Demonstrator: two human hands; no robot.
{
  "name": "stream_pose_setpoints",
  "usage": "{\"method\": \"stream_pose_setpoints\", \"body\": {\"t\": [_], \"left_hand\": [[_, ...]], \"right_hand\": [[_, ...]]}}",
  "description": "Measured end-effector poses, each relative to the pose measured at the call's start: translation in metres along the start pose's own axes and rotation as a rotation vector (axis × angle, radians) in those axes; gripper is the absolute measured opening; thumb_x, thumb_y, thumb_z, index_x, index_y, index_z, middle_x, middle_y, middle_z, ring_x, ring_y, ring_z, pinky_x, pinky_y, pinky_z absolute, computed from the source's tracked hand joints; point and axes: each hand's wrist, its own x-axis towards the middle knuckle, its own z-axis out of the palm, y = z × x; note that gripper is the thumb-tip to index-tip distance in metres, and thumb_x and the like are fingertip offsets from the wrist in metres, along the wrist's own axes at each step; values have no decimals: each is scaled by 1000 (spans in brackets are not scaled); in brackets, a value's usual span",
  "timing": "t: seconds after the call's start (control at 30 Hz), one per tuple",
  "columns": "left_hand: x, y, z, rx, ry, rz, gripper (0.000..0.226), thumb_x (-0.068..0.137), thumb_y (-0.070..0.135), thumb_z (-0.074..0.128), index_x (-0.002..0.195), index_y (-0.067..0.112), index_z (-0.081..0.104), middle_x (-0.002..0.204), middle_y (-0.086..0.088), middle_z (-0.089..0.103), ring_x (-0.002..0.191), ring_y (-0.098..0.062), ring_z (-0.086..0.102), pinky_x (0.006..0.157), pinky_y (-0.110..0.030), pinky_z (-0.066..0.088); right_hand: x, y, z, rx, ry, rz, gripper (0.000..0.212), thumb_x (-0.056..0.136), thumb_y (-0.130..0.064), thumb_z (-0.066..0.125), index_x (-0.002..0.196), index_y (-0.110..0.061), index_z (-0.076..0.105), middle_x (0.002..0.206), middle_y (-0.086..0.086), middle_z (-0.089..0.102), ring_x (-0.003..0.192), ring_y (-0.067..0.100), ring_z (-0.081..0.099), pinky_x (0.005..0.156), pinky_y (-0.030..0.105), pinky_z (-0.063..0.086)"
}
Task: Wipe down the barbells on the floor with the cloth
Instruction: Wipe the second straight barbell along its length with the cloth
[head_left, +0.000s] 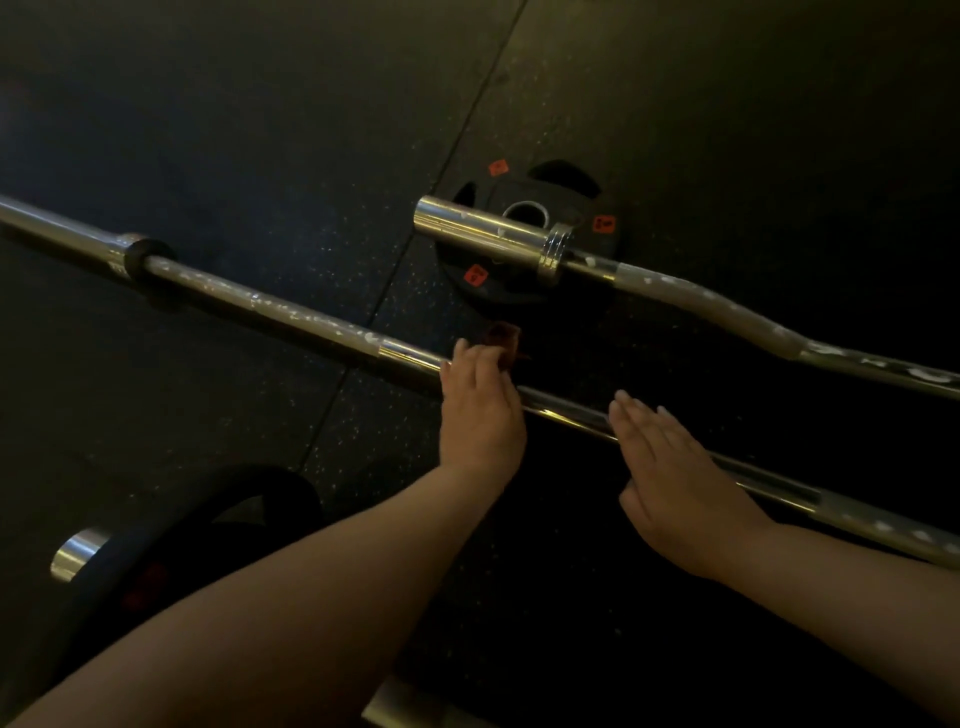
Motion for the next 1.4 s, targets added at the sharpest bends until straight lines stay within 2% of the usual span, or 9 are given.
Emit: {"method": "stream_pose_setpoints", "body": {"t": [0.13, 0.27, 0.33, 0.6, 0.77, 0.93, 1.13, 1.27, 1.4], "left_hand": [[-38, 43, 26, -72, -162, 252, 42, 103, 24, 28, 126, 6, 58, 146, -15, 49, 150, -29, 26, 125, -56, 8], [-54, 61, 31, -451, -340, 107, 47, 103, 35, 36, 148, 43, 25, 143, 5, 51, 130, -7, 52, 112, -44, 41], [-53, 54, 26, -439, -301, 70, 45, 101, 35, 39, 143, 47, 26, 143, 7, 49, 133, -11, 49, 110, -46, 43], [-43, 19, 27, 147, -278, 435, 49, 104, 27, 36, 152, 19, 37, 163, 3, 29, 153, -2, -3, 121, -23, -15], [-41, 28, 36, 254, -336, 482, 55, 104, 35, 28, 155, 15, 31, 165, 0, 25, 154, -9, -6, 122, -30, -14], [-41, 44, 51, 379, -375, 541, 63, 101, 43, 15, 156, 16, 30, 165, -2, 24, 155, -15, -7, 121, -35, -19], [-39, 40, 53, 355, -393, 564, 56, 106, 38, 20, 156, 16, 28, 166, -2, 23, 154, -11, -9, 121, -33, -19], [-36, 45, 56, 377, -386, 587, 54, 108, 37, 24, 156, 13, 28, 166, -4, 20, 153, -12, -11, 120, -32, -21], [-44, 59, 73, 410, -416, 678, 53, 108, 34, 30, 155, 11, 30, 165, -7, 23, 154, -14, -9, 122, -34, -17]], "right_hand": [[3, -12, 2, 360, 216, 58, 73, 108, -36, 37, 158, -30, -16, 163, -14, -28, 144, -2, -27, 113, 17, -16], [17, -19, 10, 165, 277, 5, 83, 105, -43, 47, 160, -26, -13, 164, -10, -28, 150, 4, -28, 113, 19, -24], [24, -23, 12, 76, 329, 47, 78, 105, -40, 46, 163, -21, -3, 170, -1, -5, 156, 16, -4, 122, 28, -13], [-14, 26, 12, -140, 227, 113, 66, 107, -43, 36, 162, -16, 10, 166, 6, 19, 151, 26, 21, 124, 38, 16], [-31, 25, 14, -4, 180, 337, 64, 109, -43, 28, 162, -21, 2, 168, 11, 1, 154, 31, 4, 125, 43, 12], [-15, 20, 8, -104, 178, 178, 65, 109, -37, 36, 162, -17, 5, 163, 11, 16, 151, 32, 15, 125, 43, 12], [-96, 96, 32, -85, 349, 303, 56, 104, -40, 31, 145, -5, 49, 136, 17, 52, 128, 38, 51, 113, 51, 40], [-92, 95, 37, 112, 475, 492, 47, 104, -37, 27, 135, -14, 54, 133, 5, 50, 128, 29, 44, 120, 47, 27], [-63, 78, 35, 65, 358, 317, 49, 108, -32, 37, 153, -12, 39, 153, 12, 38, 143, 34, 32, 122, 44, 23]]}}
